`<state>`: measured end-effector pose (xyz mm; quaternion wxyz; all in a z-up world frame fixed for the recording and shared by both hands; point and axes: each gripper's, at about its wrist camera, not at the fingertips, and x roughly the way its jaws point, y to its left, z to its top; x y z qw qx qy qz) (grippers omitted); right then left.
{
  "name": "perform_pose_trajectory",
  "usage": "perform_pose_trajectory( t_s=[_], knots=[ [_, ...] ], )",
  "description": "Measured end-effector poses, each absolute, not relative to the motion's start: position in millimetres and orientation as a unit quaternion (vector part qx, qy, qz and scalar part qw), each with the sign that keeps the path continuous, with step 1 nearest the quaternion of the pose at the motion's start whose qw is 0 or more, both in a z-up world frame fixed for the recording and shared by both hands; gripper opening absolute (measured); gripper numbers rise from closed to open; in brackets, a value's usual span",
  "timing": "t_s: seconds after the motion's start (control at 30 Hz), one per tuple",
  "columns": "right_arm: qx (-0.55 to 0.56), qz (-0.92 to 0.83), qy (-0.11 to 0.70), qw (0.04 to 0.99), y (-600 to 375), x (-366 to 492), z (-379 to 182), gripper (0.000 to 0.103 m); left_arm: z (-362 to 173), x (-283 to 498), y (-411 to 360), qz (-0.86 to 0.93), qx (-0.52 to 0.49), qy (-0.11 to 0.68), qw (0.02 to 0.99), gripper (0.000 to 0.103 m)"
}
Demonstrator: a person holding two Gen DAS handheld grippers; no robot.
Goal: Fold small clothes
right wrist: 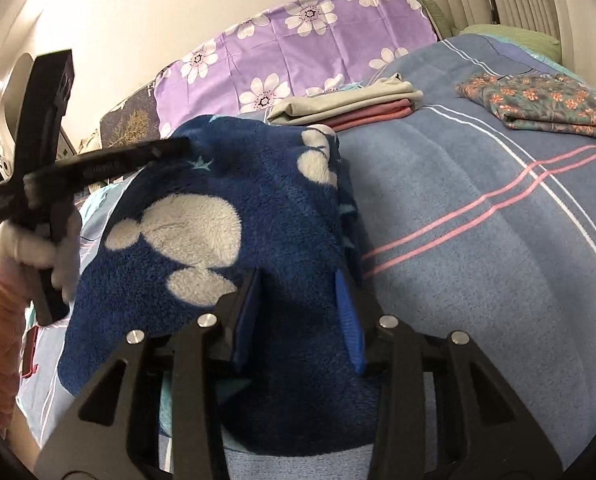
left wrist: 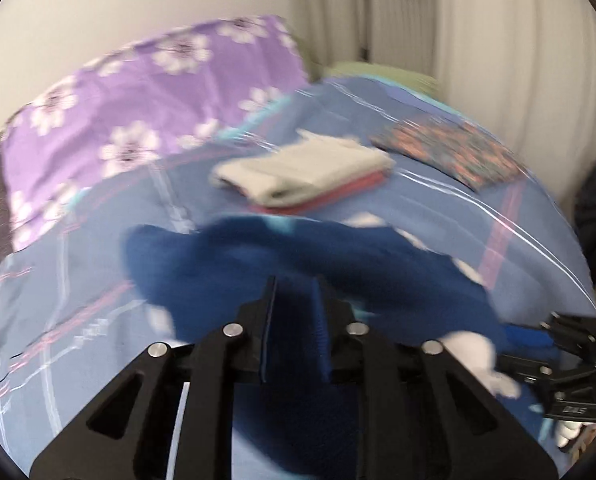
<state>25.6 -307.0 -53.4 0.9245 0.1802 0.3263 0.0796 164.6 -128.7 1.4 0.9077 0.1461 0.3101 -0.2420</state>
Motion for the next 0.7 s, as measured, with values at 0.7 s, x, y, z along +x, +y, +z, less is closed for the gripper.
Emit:
perform_pose_trajectory(
  t_s=[0.7],
  knots=[
    [0.283,0.102,0.356,0.885,-328.0,39.0,-78.9,0.074,-31.4,211.6,-121.7,-0.172,0.175,0.324,0.914,0.009]
  ],
)
